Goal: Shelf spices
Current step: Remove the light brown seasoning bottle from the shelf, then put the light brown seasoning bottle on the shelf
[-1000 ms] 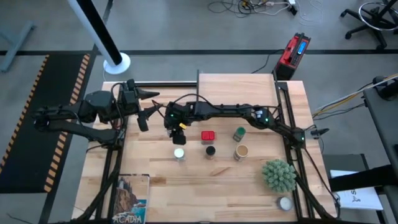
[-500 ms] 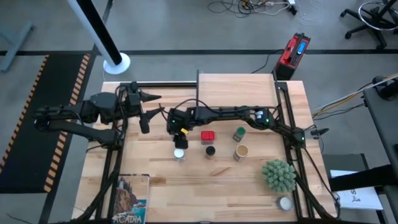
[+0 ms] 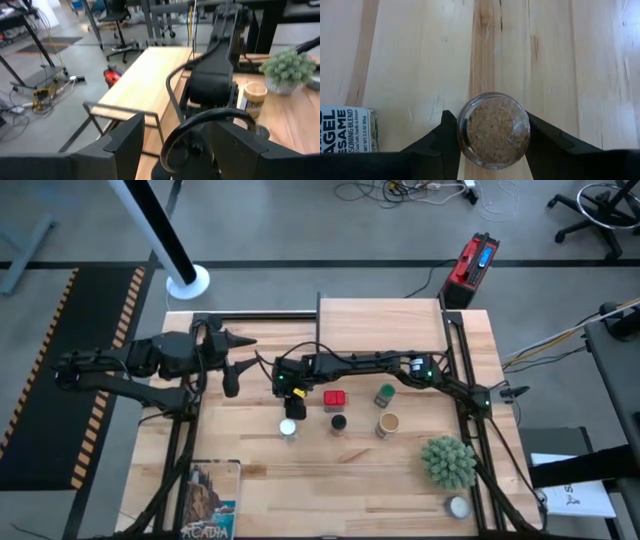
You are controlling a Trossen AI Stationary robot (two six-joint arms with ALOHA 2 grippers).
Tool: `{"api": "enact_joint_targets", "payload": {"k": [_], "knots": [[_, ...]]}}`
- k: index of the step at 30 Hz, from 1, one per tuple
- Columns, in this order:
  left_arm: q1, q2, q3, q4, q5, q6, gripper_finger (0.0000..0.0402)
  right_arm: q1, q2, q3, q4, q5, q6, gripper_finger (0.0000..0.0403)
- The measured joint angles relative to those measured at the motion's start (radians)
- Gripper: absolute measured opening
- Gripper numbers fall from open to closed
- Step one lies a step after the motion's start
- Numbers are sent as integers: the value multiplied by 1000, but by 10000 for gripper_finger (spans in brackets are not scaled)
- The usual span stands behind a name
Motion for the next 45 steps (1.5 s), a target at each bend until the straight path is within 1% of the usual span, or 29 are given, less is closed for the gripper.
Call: {"api": "enact_joint_targets", "payload": {"k": [12,15,23,27,31,34,40,45], "knots": [[0,8,-3,-237,0,-128,204,-3,-4,0,14,-4,-5,159],[0,11,-3,-274,0,-159,204,-3,-8,0,13,-5,-5,159],[0,9,-5,-450,2,-337,204,-14,-11,0,6,-8,-2,160],[0,0,-5,-505,21,-425,204,-18,-13,0,-17,-9,-14,163],[0,-12,-5,-517,85,-476,204,-24,-18,0,-43,-17,-20,183],[0,-19,-6,-519,114,-491,204,-28,-20,0,-44,-17,-25,202],[0,-21,-6,-543,117,-491,204,-31,-60,0,-46,-17,-39,242],[0,-20,-6,-543,117,-489,204,-33,-121,0,-66,-17,-44,267]]}}
